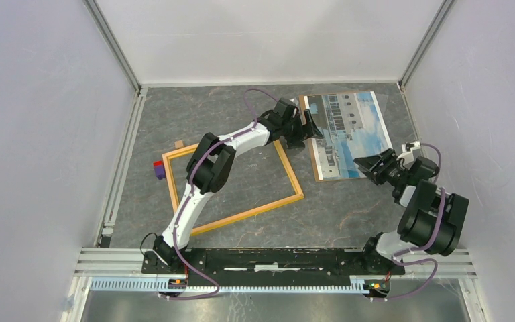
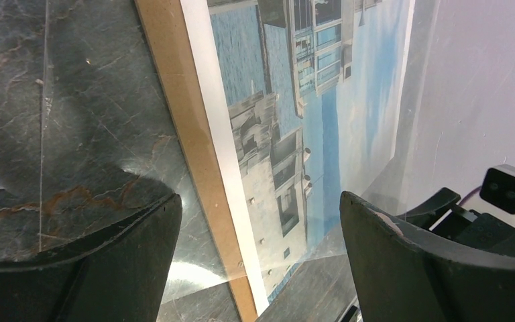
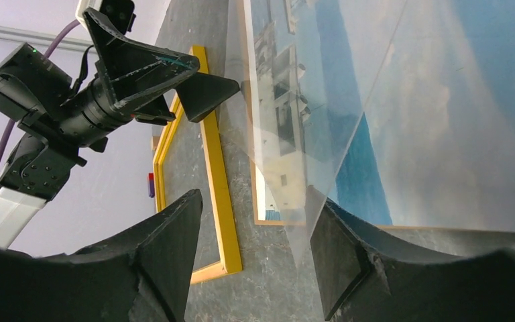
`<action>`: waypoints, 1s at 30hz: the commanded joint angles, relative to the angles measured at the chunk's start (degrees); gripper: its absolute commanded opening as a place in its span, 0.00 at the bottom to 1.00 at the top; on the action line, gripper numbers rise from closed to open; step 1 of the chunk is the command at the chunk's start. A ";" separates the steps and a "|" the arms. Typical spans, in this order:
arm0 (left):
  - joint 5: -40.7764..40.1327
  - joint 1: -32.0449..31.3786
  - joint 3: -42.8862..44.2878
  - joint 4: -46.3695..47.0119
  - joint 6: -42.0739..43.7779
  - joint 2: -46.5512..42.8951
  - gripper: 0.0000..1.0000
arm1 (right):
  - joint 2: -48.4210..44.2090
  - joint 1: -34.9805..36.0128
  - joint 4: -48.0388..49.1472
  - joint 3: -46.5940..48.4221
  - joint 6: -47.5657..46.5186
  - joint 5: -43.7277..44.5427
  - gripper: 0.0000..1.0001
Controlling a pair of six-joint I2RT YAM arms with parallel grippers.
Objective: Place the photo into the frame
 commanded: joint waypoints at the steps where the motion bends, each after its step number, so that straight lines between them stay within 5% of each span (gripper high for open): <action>1: 0.11 -0.47 -1.67 -3.03 0.54 2.31 0.95 | 3.94 2.90 8.24 2.31 2.65 1.55 0.62; 9: 0.52 -0.51 -1.45 -3.15 1.61 1.05 0.95 | 11.25 5.32 22.65 4.53 10.61 4.12 0.48; 16: 1.42 -0.70 -0.82 -3.48 4.85 -3.59 0.98 | 14.47 5.32 19.45 8.51 8.15 4.85 0.25; 24: 3.28 -0.77 0.57 -5.87 8.30 -12.31 1.00 | 13.43 5.23 -2.14 16.06 -6.87 10.34 0.01; 30: 5.12 -0.83 0.38 -12.46 15.37 -21.94 1.00 | 9.45 5.23 -21.29 24.98 -20.05 17.83 0.00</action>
